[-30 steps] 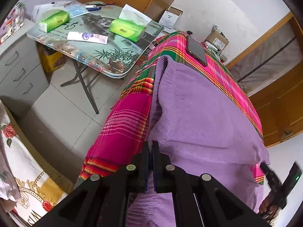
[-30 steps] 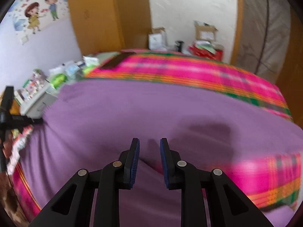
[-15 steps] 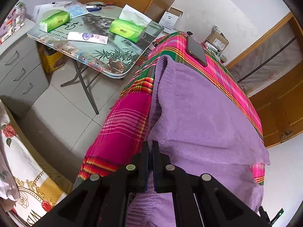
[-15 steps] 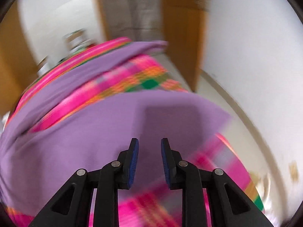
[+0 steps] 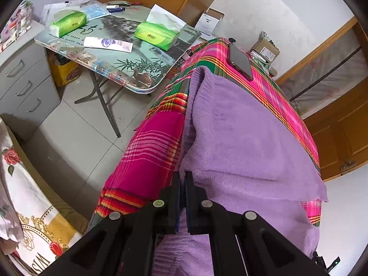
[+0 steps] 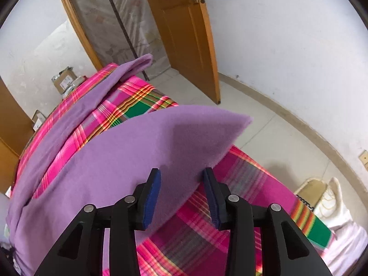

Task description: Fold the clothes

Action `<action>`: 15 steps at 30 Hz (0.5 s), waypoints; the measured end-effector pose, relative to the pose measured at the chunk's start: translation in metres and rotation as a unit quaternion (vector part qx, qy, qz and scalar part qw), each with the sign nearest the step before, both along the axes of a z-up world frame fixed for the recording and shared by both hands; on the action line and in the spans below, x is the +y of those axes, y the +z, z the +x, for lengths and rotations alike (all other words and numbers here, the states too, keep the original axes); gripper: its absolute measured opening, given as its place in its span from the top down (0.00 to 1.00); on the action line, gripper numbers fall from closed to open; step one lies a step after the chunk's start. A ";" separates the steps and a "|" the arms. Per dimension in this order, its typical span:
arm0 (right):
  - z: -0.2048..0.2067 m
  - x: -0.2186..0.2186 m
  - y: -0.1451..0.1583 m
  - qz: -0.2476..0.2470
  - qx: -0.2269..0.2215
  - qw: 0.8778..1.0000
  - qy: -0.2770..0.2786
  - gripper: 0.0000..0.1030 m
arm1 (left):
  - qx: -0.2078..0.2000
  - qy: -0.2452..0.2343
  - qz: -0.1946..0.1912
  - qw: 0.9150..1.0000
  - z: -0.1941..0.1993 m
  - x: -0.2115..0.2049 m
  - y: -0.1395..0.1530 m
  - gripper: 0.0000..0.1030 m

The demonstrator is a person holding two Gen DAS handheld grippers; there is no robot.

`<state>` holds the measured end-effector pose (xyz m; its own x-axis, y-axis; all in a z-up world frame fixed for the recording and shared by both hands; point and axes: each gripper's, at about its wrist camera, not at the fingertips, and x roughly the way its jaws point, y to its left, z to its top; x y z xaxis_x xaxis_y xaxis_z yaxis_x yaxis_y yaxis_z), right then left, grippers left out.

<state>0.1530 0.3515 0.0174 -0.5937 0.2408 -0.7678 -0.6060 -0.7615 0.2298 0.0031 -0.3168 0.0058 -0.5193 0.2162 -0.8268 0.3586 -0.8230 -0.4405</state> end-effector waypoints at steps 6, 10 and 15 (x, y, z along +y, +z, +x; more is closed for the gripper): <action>-0.006 -0.003 0.000 0.005 0.015 1.000 0.001 0.96 | -0.004 -0.001 0.004 1.000 -0.002 -0.001 0.000 0.97; 0.005 -0.008 0.016 0.023 0.044 0.999 0.001 0.96 | -0.006 -0.001 0.009 1.000 -0.002 -0.002 0.000 0.97; 0.030 -0.010 0.044 0.017 0.087 0.996 -0.014 0.96 | -0.007 -0.002 0.016 1.000 -0.002 -0.003 -0.001 0.97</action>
<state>0.1832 0.3418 0.0619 -0.7104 0.2832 -0.6443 -0.5799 -0.7543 0.3078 0.0011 -0.3197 0.0053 -0.5072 0.2445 -0.8264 0.3622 -0.8096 -0.4619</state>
